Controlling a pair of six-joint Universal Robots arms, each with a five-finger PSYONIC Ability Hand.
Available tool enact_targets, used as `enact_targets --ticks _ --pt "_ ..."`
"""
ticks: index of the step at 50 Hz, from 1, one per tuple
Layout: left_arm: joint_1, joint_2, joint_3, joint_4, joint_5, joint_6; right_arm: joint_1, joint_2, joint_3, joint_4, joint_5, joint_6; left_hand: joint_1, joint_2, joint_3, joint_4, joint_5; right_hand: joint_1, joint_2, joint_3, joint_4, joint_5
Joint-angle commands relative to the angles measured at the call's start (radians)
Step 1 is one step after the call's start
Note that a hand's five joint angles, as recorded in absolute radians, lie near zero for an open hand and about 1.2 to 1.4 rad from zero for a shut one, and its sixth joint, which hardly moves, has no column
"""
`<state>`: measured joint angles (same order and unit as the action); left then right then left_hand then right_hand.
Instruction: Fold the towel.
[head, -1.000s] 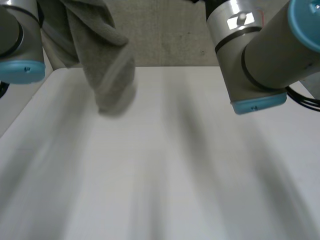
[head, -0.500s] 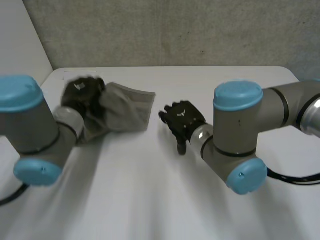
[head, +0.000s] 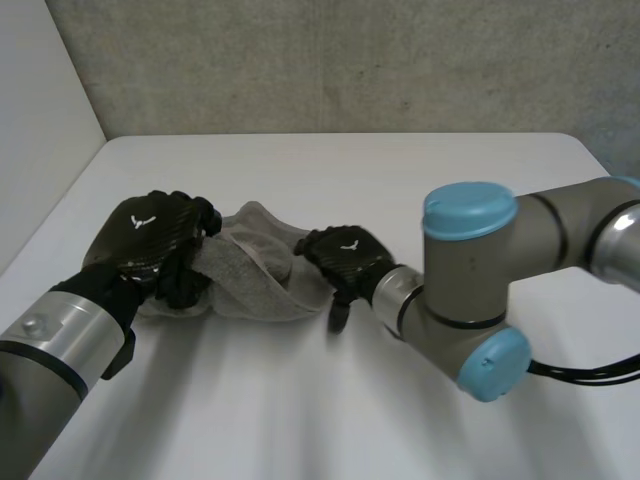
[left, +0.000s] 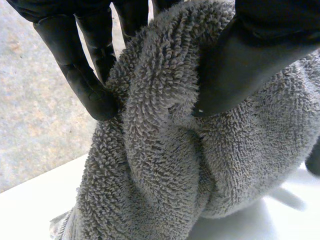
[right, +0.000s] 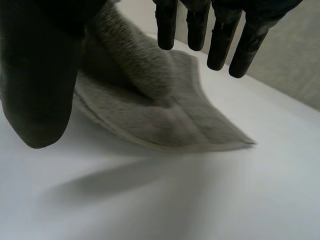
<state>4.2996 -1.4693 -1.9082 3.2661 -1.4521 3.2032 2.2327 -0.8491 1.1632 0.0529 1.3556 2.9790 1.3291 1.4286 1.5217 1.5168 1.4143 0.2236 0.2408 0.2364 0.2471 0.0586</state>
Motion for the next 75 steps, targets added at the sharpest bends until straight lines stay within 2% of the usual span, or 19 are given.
enact_targets --ticks 1,3,4,6,8,15,20,22,24,30,37,39,44,47,52,58,60,63,75 --pt "0.011 0.021 0.008 0.0 -0.004 -0.005 0.045 0.097 -0.079 0.005 -0.021 0.066 0.067 -0.032 -0.125 -0.121 -0.193 0.12 0.103 0.107 0.096 0.11" --pt "0.025 0.021 0.018 0.004 -0.005 -0.006 0.053 0.12 -0.109 0.002 -0.023 0.084 0.067 -0.032 -0.125 -0.121 -0.193 0.614 0.596 0.601 0.59 0.604" --pt "0.025 0.021 0.018 0.004 -0.005 -0.006 0.053 0.12 -0.109 0.002 -0.023 0.084 0.067 -0.032 -0.125 -0.121 -0.193 0.616 0.599 0.603 0.592 0.606" --pt "0.063 0.02 0.04 0.009 -0.004 -0.006 0.05 0.119 -0.143 0.005 -0.021 0.118 0.067 -0.032 -0.125 -0.121 -0.193 1.01 0.993 0.997 0.987 1.001" --pt "0.083 0.014 0.057 0.009 -0.004 -0.006 0.053 0.117 -0.169 0.007 -0.021 0.138 0.067 -0.032 -0.125 -0.121 -0.193 1.171 1.154 1.158 1.148 1.162" --pt "0.101 -0.072 0.186 0.057 -0.004 -0.008 0.039 0.096 -0.358 0.019 0.002 0.143 0.067 -0.032 -0.125 -0.121 -0.193 1.173 1.155 1.16 1.149 1.163" --pt "0.095 -0.19 0.37 0.152 -0.013 -0.006 0.004 0.048 -0.517 -0.025 0.129 0.057 0.067 -0.032 -0.125 -0.121 -0.193 1.173 1.155 1.16 1.149 1.163" --pt "0.095 -0.251 0.507 0.223 -0.028 -0.009 -0.007 0.006 -0.547 -0.176 0.213 -0.024 0.067 -0.032 -0.125 -0.121 -0.193 1.173 1.155 1.16 1.149 1.163" --pt "0.097 -0.278 0.568 0.266 -0.045 -0.009 -0.007 -0.036 -0.518 -0.274 0.238 -0.05 0.067 -0.032 -0.125 -0.121 -0.193 1.173 1.155 1.16 1.149 1.163" --pt "0.098 -0.31 0.637 0.463 -0.146 -0.013 -0.013 -0.221 -0.312 -0.54 0.211 -0.146 0.067 -0.032 -0.125 -0.121 -0.193 1.173 1.155 1.16 1.149 1.163" --pt "0.097 -0.315 0.461 0.55 -0.177 -0.01 0.008 -0.223 -0.202 -0.437 0.151 -0.244 0.067 -0.032 -0.125 -0.121 -0.193 1.173 1.155 1.16 1.149 1.163" --pt "0.097 -0.315 0.393 0.55 -0.172 -0.008 0.01 -0.215 -0.175 -0.383 0.143 -0.27 0.067 -0.032 -0.125 -0.121 -0.193 1.173 1.155 1.16 1.149 1.163" --pt "0.1 -0.313 0.084 0.552 -0.168 0.004 0.005 -0.144 -0.061 -0.205 0.137 -0.357 -0.234 -0.334 -0.427 -0.422 -0.494 1.173 1.155 1.16 1.149 1.163" --pt "0.1 -0.31 0.015 0.552 -0.168 0.004 -0.007 -0.14 0.03 -0.139 0.134 -0.4 -0.335 -0.434 -0.527 -0.522 -0.594 1.173 1.155 1.16 1.149 1.163" --pt "0.098 -0.301 -0.156 0.457 -0.169 0.079 -0.018 -0.165 0.162 -0.119 0.134 -0.465 -0.516 -0.616 -0.709 -0.704 -0.776 1.173 1.155 1.16 1.149 1.163" --pt "0.115 -0.295 -0.178 0.267 -0.172 0.222 -0.039 -0.248 0.265 -0.12 0.139 -0.486 -0.822 -0.922 -1.015 -1.01 -1.082 1.173 1.155 1.16 1.149 1.163" --pt "0.137 -0.254 -0.163 0.14 -0.168 0.28 -0.047 -0.283 0.306 -0.128 0.139 -0.482 -1.038 -1.138 -1.231 -1.226 -1.298 1.173 1.155 1.16 1.149 1.163" --pt "0.15 -0.198 -0.115 0.06 -0.149 0.288 -0.047 -0.298 0.343 -0.152 0.139 -0.476 -1.139 -1.239 -1.332 -1.327 -1.399 1.173 1.155 1.16 1.149 1.163" --pt "0.178 -0.175 0.075 0.121 0.041 0.211 -0.041 -0.303 0.46 -0.288 0.14 -0.477 -1.127 -1.227 -1.32 -1.315 -1.387 1.173 1.155 1.16 1.149 1.163"
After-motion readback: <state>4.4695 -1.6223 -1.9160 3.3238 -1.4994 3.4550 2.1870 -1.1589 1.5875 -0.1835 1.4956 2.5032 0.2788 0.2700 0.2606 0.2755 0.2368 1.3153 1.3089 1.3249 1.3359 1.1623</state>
